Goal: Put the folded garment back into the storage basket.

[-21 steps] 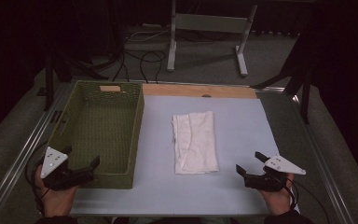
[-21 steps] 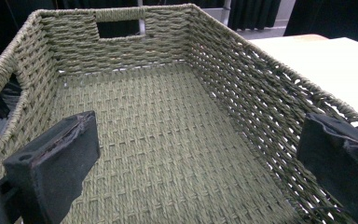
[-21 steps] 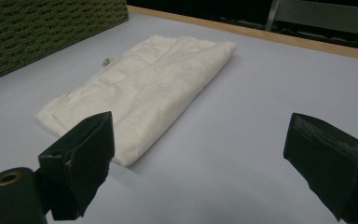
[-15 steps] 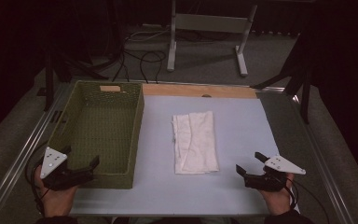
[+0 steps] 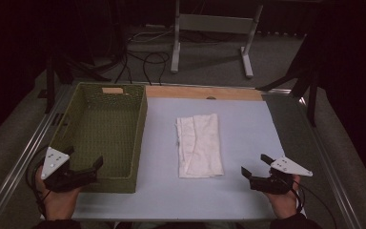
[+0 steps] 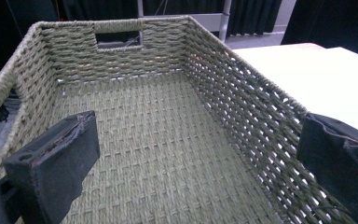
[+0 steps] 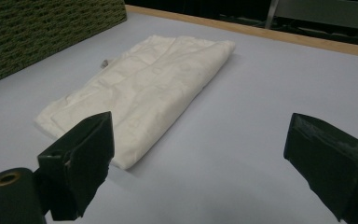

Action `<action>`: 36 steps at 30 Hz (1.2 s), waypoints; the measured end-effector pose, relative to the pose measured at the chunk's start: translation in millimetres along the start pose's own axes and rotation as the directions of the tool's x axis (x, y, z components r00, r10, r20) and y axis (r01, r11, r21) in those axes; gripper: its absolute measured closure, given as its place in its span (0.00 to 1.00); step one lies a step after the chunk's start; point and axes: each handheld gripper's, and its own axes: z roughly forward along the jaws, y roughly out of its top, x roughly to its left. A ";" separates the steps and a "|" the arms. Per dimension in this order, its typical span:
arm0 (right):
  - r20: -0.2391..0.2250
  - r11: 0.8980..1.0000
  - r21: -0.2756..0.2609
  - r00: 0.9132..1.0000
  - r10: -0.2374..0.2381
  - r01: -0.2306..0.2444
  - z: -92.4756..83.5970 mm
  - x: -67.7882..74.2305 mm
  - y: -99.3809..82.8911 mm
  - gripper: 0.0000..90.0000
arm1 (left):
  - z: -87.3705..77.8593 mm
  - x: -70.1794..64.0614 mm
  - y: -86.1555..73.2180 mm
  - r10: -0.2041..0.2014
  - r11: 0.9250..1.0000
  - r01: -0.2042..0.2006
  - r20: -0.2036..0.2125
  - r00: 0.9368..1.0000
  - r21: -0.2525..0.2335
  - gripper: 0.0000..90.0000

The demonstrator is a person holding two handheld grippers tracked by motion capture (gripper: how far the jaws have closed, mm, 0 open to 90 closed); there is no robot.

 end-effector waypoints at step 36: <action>-0.029 0.999 0.046 0.999 -0.015 0.016 21.2 4.0 28.2 0.09 | 35.8 -46.7 39.9 0.043 0.999 -0.041 0.124 0.991 -0.020 0.00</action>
